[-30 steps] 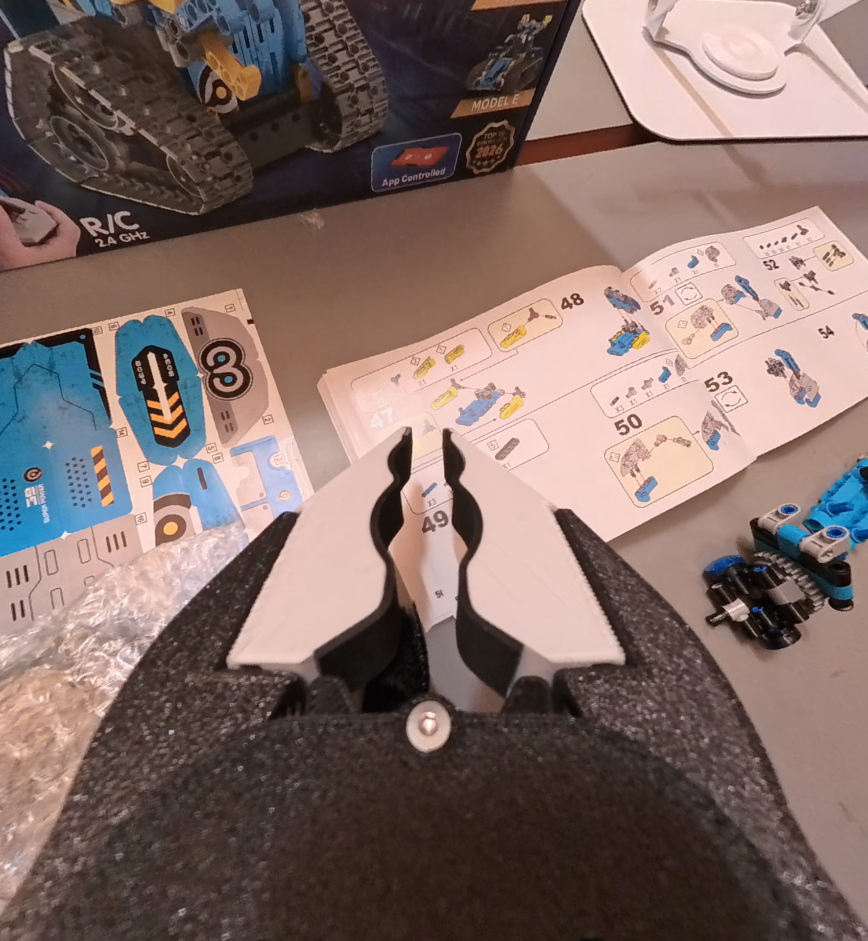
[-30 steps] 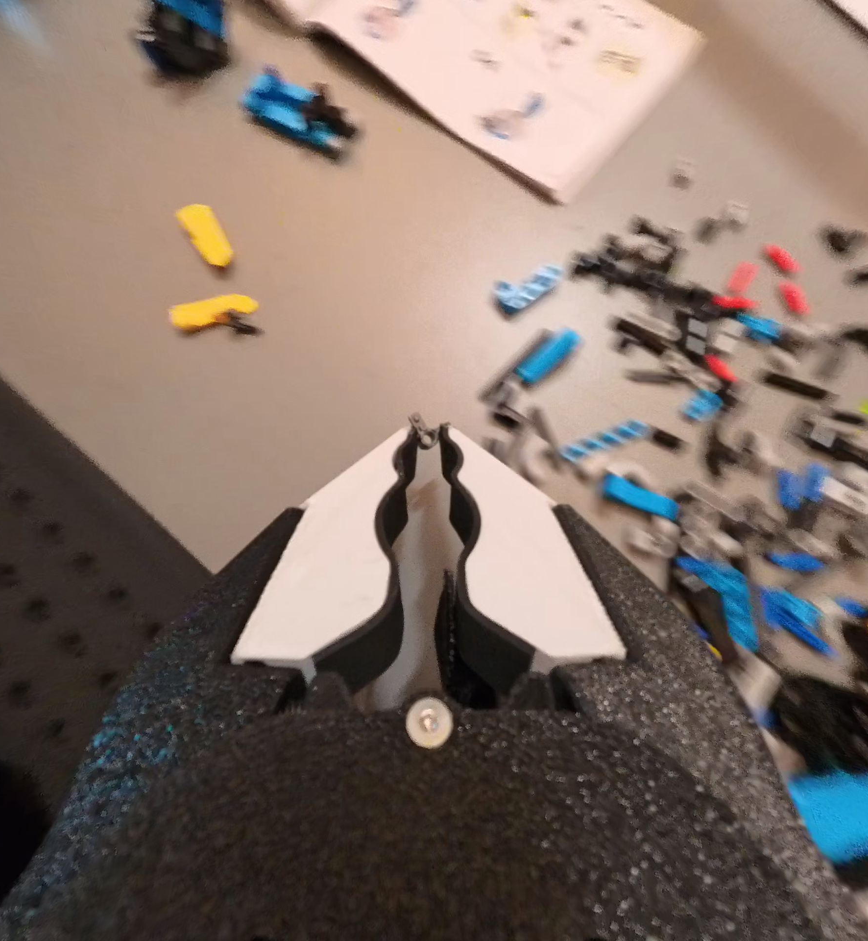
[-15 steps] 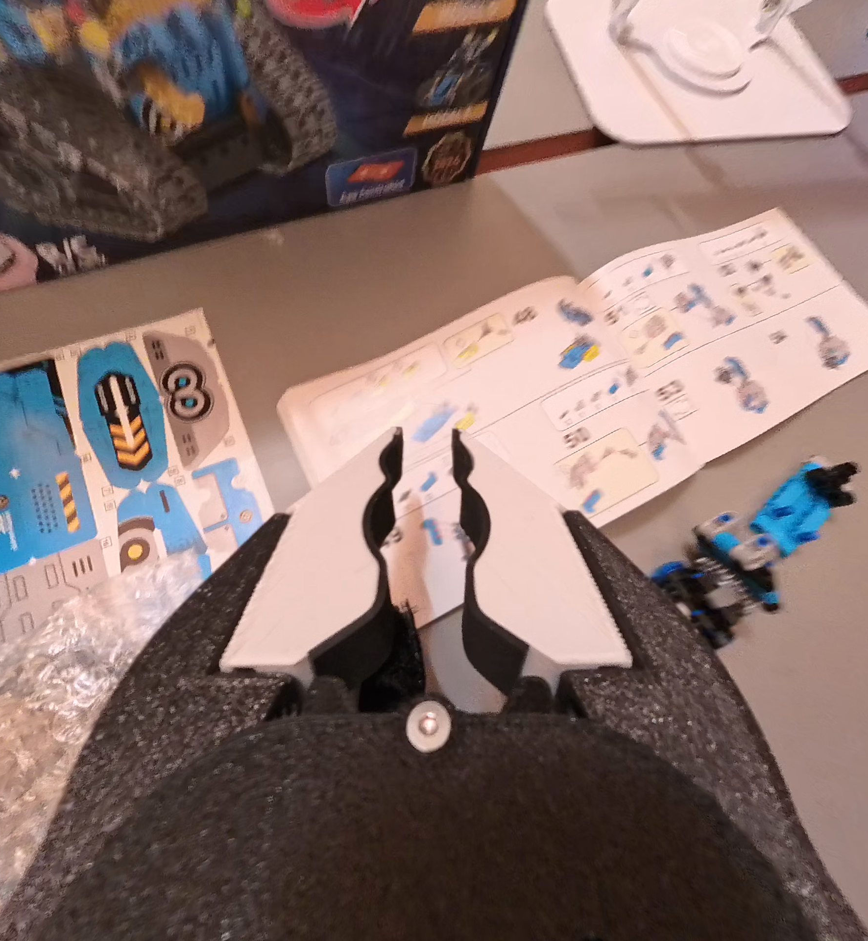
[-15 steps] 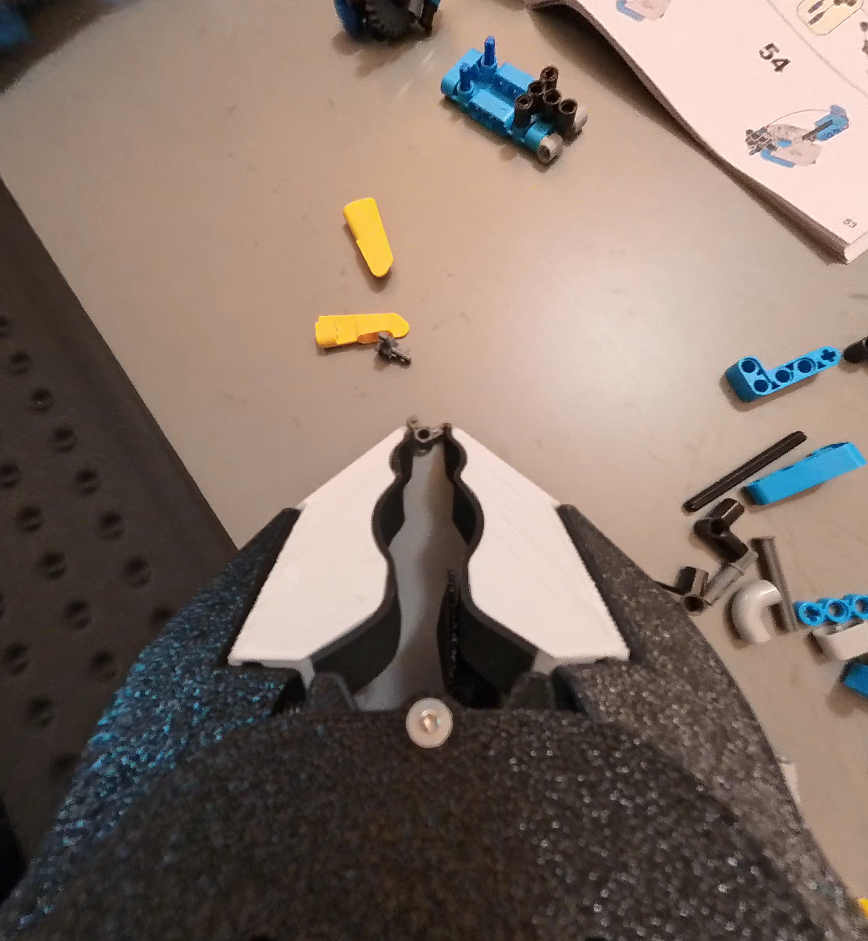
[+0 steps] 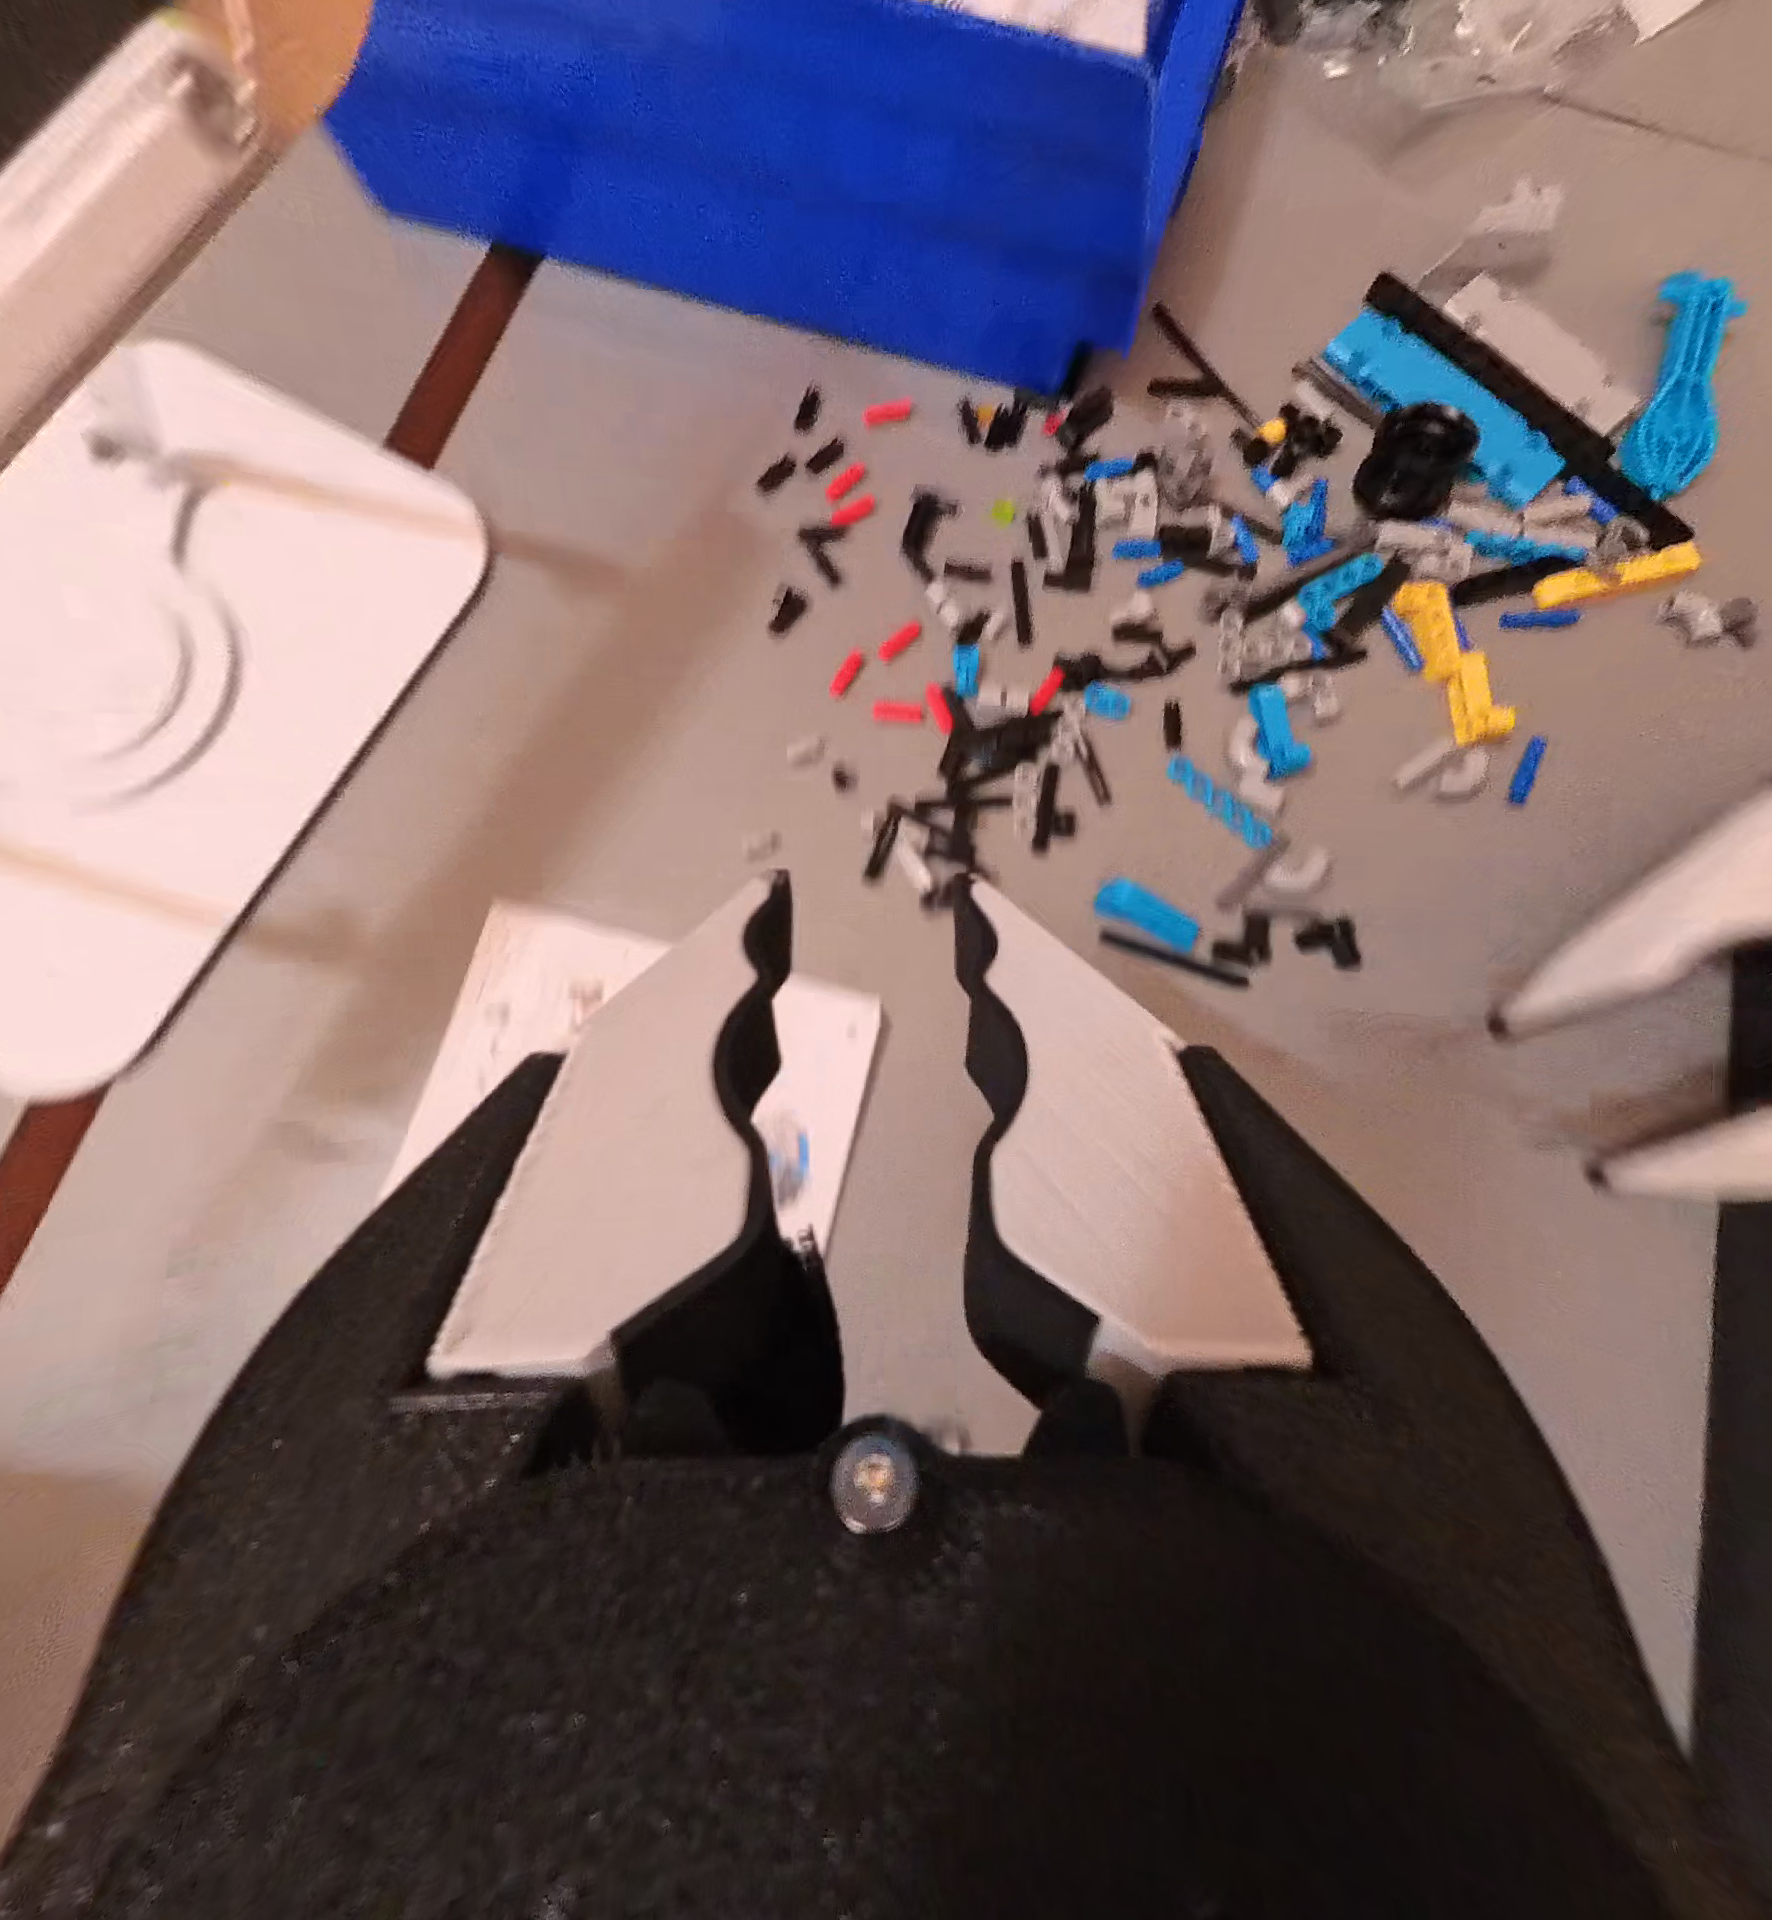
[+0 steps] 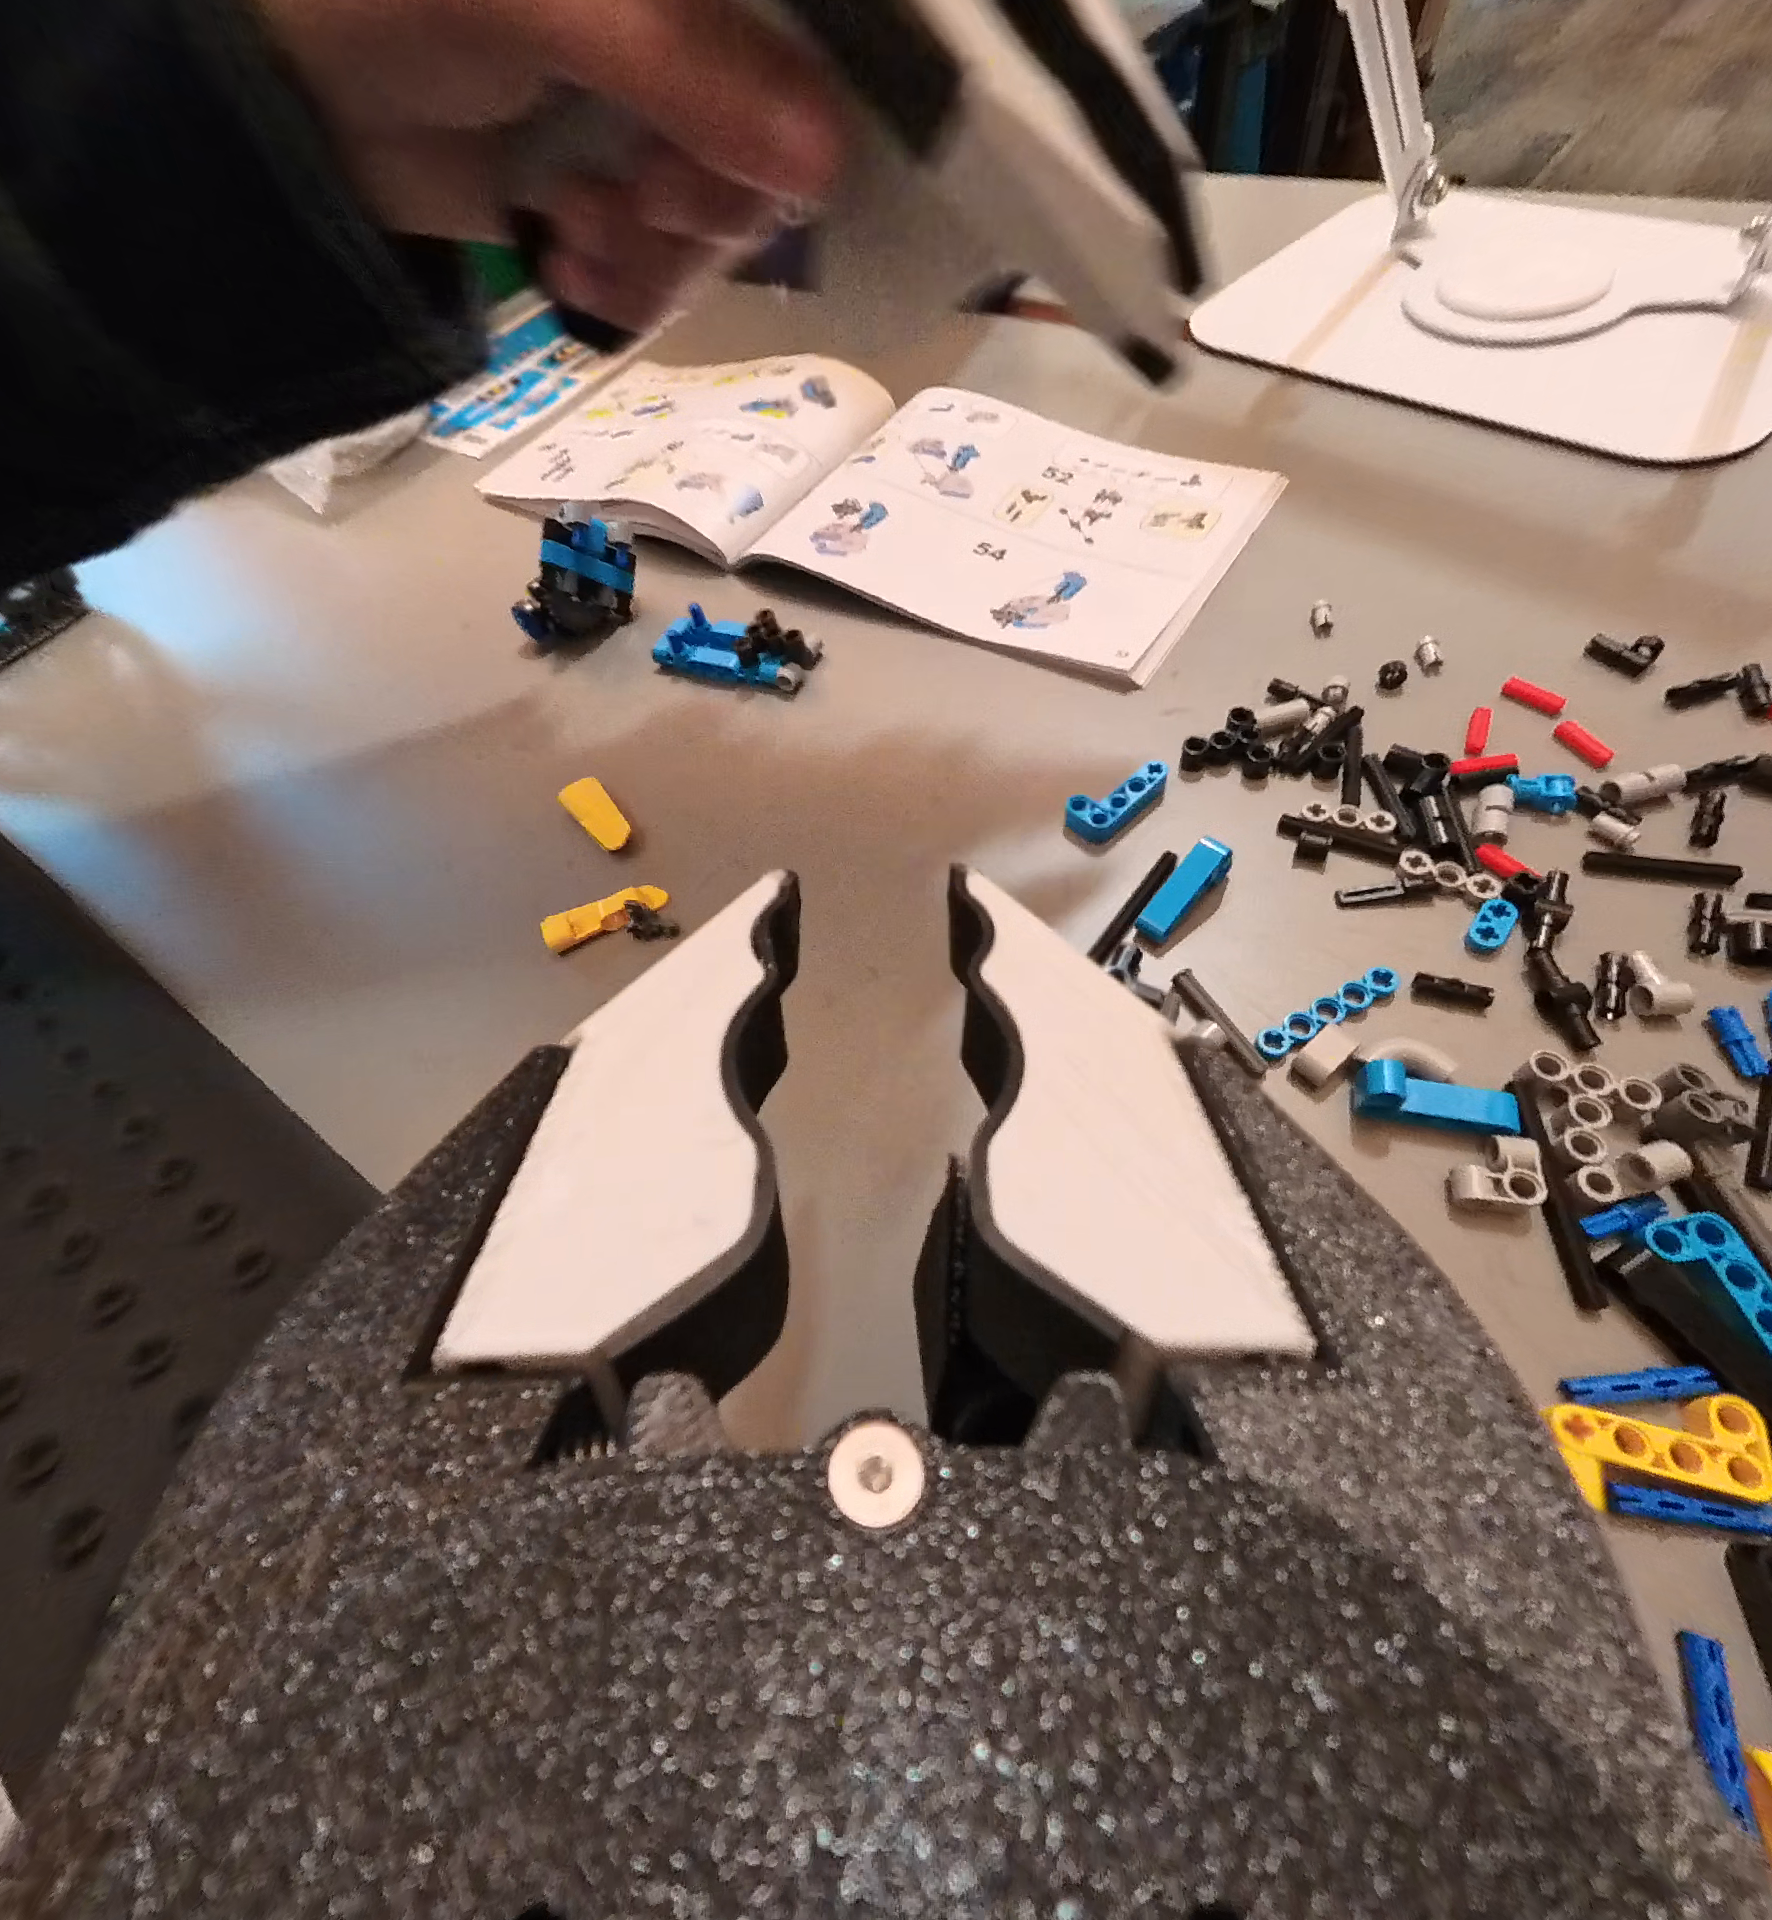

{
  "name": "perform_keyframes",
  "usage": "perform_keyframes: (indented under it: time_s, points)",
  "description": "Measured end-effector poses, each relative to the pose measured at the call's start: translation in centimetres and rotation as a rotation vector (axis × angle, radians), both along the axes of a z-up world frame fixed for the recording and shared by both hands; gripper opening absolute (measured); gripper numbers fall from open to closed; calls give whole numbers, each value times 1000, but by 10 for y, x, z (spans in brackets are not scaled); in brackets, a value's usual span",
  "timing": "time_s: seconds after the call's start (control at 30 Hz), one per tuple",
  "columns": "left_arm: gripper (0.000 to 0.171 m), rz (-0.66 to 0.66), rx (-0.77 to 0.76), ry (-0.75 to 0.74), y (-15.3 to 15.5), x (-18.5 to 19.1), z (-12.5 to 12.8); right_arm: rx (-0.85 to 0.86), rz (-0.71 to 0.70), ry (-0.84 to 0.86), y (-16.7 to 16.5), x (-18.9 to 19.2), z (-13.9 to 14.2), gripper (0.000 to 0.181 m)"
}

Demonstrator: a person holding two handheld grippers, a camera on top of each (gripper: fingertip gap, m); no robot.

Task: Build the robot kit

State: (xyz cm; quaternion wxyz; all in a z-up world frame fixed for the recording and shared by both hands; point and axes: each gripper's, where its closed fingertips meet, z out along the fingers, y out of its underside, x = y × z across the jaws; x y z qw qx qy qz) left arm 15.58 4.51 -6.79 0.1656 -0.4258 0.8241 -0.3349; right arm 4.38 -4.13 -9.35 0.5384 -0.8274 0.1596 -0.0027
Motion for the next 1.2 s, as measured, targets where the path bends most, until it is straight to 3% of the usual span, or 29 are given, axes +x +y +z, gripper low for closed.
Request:
perform_keyframes:
  time_s: [0.2,0.37,0.53,0.7,0.83,0.93,1.03,1.1,1.2]
  points:
    - [30,-213,116,62,-44,74,-50,12,42,-61,3,-9,5,27]
    - [27,-258,193,76,-51,107,-79,26,52,-50,2,-10,6,27]
    - [18,-278,250,123,-46,109,-96,43,68,-15,3,-10,6,26]
    - [5,-297,188,112,-54,107,-98,45,74,4,3,-10,5,26]
    - [5,-263,143,143,-50,103,-97,37,67,6,3,-9,3,25]
    - [5,-233,86,129,-45,81,-81,40,47,13,1,-4,3,25]
    - [5,-153,37,72,-20,32,-42,49,28,18,0,-1,5,25]
    - [5,-92,15,94,6,-23,-23,55,23,23,-1,1,6,25]
    - [5,-11,-62,218,35,-119,-27,50,25,30,0,1,4,25]
